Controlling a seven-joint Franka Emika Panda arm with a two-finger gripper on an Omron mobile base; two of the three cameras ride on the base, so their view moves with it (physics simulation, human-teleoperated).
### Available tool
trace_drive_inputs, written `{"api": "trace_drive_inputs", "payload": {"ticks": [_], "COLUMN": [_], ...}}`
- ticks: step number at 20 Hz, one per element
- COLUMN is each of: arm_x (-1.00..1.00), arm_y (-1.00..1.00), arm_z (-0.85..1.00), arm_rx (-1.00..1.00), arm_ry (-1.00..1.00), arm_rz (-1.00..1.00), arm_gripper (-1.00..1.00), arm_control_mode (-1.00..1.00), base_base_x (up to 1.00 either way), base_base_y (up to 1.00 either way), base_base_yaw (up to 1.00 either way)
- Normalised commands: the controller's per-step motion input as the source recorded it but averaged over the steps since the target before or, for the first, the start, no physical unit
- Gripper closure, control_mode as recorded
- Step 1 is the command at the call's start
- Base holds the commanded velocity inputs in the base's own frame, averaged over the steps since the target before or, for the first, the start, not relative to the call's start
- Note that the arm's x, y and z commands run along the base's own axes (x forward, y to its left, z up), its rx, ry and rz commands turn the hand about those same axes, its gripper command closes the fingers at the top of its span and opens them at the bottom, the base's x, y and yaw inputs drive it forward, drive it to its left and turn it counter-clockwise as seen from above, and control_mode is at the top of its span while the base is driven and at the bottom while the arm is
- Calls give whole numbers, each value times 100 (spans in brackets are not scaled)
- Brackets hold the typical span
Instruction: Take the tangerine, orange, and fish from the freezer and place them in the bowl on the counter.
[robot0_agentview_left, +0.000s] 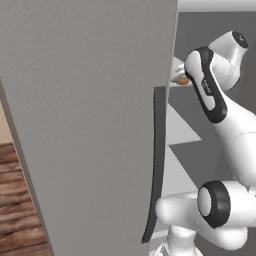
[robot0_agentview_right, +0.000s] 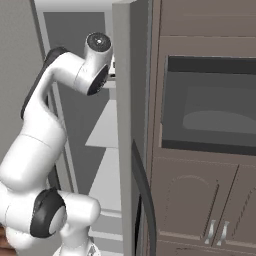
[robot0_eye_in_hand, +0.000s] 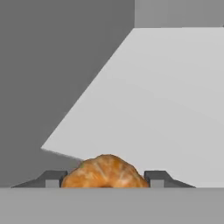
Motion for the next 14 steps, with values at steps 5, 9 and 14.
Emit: {"api": "trace_drive_inputs", "payload": {"ticks": [5, 9, 14], "arm_x": [-100, -100, -100], "arm_y": [-10, 0, 0], "arm_z": [0, 4, 0], "arm_rx": [0, 0, 0], "arm_ry": [-3, 0, 0], "arm_rz": [-18, -17, -11], "arm_gripper": [100, 100, 100], "arm_control_mode": [-100, -100, -100], "base_base_x": [0, 0, 0], "base_base_y": [0, 0, 0], "base_base_yaw": [0, 0, 0]}}
